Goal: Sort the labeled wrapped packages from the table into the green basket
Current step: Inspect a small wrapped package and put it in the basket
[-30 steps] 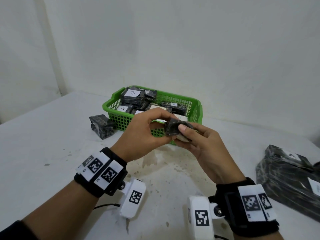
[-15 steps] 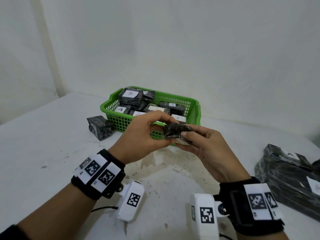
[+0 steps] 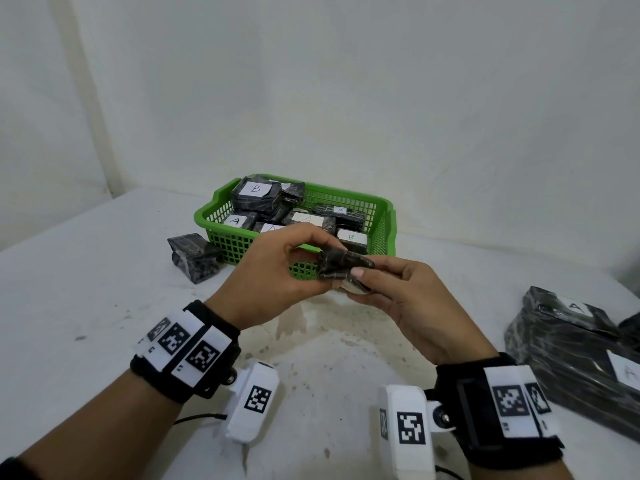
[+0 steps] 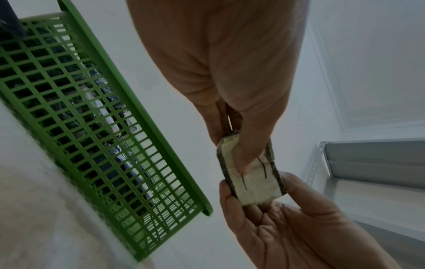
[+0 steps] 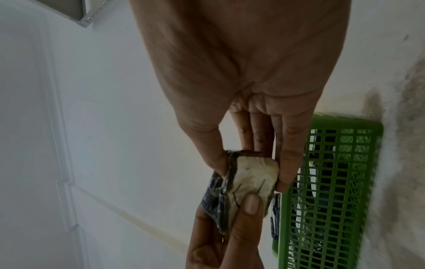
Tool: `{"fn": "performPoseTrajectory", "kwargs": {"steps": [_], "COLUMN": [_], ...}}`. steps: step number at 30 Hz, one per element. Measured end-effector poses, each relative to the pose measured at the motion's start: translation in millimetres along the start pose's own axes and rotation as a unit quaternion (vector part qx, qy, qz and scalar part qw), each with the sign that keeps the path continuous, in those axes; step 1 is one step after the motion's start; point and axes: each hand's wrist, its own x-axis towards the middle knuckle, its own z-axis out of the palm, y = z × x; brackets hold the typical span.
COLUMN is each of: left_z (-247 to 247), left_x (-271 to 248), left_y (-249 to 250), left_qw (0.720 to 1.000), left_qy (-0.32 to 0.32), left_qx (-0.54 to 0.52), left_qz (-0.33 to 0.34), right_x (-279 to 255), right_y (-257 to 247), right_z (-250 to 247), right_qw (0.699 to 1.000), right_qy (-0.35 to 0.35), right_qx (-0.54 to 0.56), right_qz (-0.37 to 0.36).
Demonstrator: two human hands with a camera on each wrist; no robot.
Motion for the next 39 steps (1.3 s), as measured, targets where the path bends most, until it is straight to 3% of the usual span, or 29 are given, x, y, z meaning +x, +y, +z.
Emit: {"fn": "performPoseTrajectory", "kwargs": {"steps": [4,9,12,15,18,21,30,39], "left_z": [1,-1,-3,-3,0,1,-4,-1], "left_x": [-1,-3,-2,-1,-1,-1,0,-1], "left_y": [1,4,2,1,2,5,1,6], "left_qw": [1.0,0.999,0.998,0.998,1.0,0.999,1.0,0.999], "left_qy": [-0.002,-0.007,-0.001,0.013,0.012,-0.004,0.0,-0.035], "left_qx": [-0.002,-0.014,-0.029,-0.022,-0.003,0.005,-0.007,-0.013], "left_qz": [0.006,-0.031,-0.06,-0.056,0.005,0.035,0.027,0.021], "right_x": [-1,-2,-3,-1,-1,-3,0,-2], "right_y": [0,-2,-4,-2,-1,3,-1,2], "right_z": [5,5,6,8,10,14,5,12], "right_qw": [1.0,0.992,0.992,0.996,0.999,0.999,0.999,0.998], "right_qy": [0.006,0.053,0.038,0.041,0.012,0.013,0.01,0.034], "right_qx": [0.004,-0.07,-0.065,-0.029,0.018,0.036,0.045,0.019], "right_qz": [0.001,-0.088,-0.102,-0.079,-0.029,-0.033,-0.01,-0.042]}}
